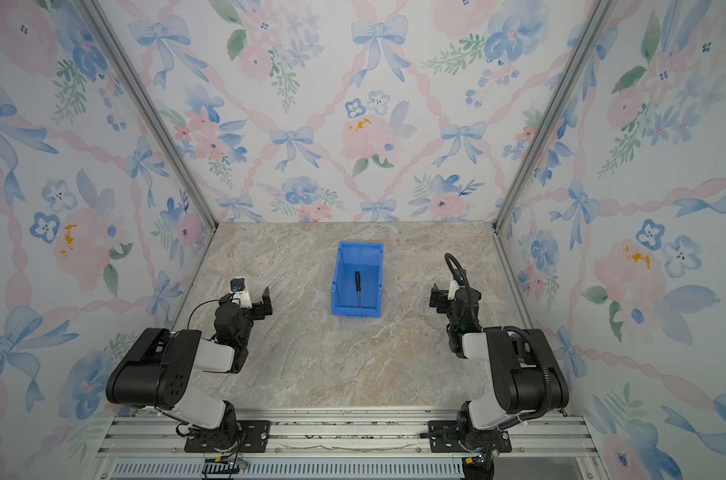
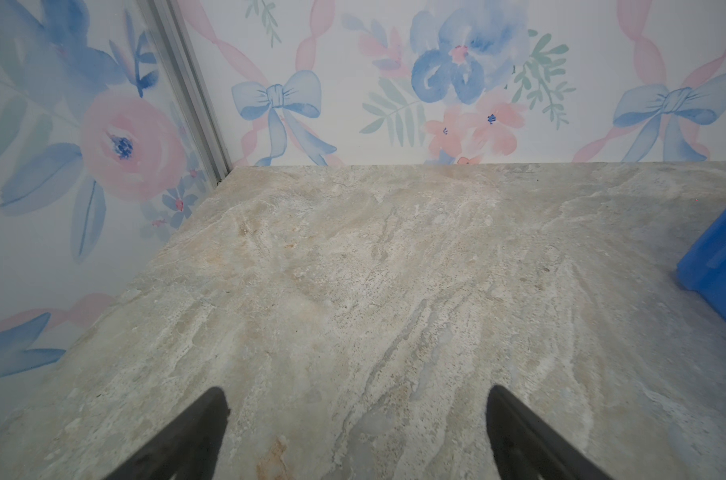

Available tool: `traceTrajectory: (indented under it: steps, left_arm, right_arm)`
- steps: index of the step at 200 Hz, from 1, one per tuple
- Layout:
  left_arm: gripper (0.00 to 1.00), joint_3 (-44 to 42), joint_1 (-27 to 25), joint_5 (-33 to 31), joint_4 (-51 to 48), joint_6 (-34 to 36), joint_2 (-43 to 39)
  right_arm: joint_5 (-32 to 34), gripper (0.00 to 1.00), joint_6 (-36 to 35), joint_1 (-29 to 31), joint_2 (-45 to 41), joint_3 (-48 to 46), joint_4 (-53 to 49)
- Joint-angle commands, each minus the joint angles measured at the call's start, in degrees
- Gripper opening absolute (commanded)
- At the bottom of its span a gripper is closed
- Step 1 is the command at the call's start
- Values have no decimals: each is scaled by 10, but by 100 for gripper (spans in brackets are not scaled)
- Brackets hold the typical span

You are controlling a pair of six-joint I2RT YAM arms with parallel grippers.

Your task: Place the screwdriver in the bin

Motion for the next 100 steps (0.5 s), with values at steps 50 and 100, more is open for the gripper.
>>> traceTrajectory:
  steps: [50, 100]
  left_arm:
    - [98, -5, 3, 8, 16, 8, 4]
    - [98, -5, 3, 8, 16, 8, 4]
  right_arm:
    - [9, 97, -5, 2, 5, 0, 9]
    - [8, 97, -5, 2, 5, 0, 9]
